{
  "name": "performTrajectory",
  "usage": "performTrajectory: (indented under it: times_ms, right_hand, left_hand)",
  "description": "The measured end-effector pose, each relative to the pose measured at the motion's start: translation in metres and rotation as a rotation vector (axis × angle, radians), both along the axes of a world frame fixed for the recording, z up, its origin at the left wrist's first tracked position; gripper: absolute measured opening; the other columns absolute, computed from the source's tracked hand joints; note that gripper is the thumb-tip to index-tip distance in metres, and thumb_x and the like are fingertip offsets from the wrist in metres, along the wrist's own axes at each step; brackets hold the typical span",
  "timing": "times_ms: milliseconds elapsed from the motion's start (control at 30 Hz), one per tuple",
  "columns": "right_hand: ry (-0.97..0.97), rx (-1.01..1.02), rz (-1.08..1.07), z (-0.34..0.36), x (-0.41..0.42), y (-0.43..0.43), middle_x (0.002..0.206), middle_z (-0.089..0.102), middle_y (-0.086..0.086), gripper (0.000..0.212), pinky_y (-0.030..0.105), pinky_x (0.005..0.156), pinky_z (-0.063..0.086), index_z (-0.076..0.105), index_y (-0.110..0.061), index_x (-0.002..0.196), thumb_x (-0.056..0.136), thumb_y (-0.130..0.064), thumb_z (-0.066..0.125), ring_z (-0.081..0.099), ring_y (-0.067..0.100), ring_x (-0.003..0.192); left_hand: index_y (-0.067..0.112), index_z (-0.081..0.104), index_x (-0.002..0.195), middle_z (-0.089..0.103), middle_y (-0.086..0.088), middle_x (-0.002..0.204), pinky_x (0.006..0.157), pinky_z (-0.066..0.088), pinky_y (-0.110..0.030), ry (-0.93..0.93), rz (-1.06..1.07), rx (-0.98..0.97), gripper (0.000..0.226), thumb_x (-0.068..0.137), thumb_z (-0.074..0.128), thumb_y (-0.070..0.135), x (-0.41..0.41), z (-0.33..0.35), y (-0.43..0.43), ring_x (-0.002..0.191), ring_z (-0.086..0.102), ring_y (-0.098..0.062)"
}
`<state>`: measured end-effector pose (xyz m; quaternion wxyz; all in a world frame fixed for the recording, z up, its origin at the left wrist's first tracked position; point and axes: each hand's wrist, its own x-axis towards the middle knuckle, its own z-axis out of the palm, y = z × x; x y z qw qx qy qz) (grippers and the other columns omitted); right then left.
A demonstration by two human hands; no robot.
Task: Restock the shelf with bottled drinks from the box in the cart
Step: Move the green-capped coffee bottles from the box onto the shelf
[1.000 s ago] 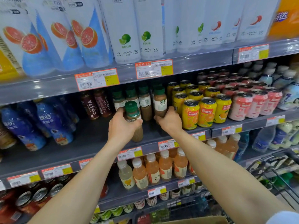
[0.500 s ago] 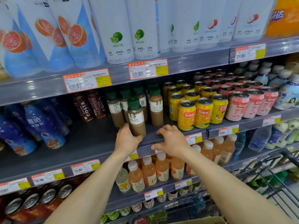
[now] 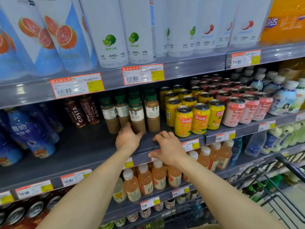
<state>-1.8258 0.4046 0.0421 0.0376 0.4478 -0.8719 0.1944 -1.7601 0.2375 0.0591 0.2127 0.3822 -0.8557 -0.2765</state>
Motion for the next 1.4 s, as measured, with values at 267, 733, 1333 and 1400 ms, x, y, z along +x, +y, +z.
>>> performTrajectory:
  times_ms: [267,733,1333,1400]
  right_hand:
    - [-0.001,0.014,0.004,0.001,0.001,0.000,0.122,0.050,-0.001,0.061,0.035,0.096,0.041,0.055,-0.025,0.126,0.078,-0.060,0.069,0.043,0.021,0.111]
    - [-0.044,0.099,-0.008,0.011,0.005,0.000,0.124,0.048,0.000,0.062,0.035,0.096,0.041,0.052,-0.024,0.129,0.079,-0.059,0.069,0.041,0.022,0.114]
    - [-0.005,0.148,-0.099,-0.042,0.100,0.110,0.125,0.054,0.014,0.051,0.046,0.089,0.045,0.050,-0.011,0.134,0.089,-0.035,0.060,0.048,0.037,0.114]
    - [-0.099,0.208,-0.146,-0.066,0.109,0.143,0.124,0.052,0.010,0.050,0.044,0.089,0.047,0.047,-0.016,0.135,0.092,-0.038,0.059,0.046,0.034,0.116]
  left_hand:
    - [0.019,0.056,0.113,0.066,-0.005,0.118,0.085,0.053,-0.042,0.015,-0.014,0.002,0.049,0.079,0.076,0.049,0.000,-0.003,-0.004,0.110,0.062,-0.030]
    - [0.016,0.056,0.119,0.065,-0.008,0.117,0.083,0.053,-0.040,-0.009,-0.042,-0.048,0.054,0.081,0.074,0.049,0.013,0.002,0.004,0.109,0.061,-0.031]
    - [0.019,0.059,0.124,0.065,-0.001,0.115,0.086,0.050,-0.037,-0.066,-0.373,-0.092,0.036,0.093,0.059,0.036,0.214,-0.097,0.116,0.112,0.058,-0.025]
    - [0.020,0.057,0.129,0.063,0.002,0.120,0.090,0.048,-0.034,-0.134,-0.391,-0.018,0.039,0.094,0.059,0.038,0.234,-0.120,0.139,0.118,0.054,-0.022]
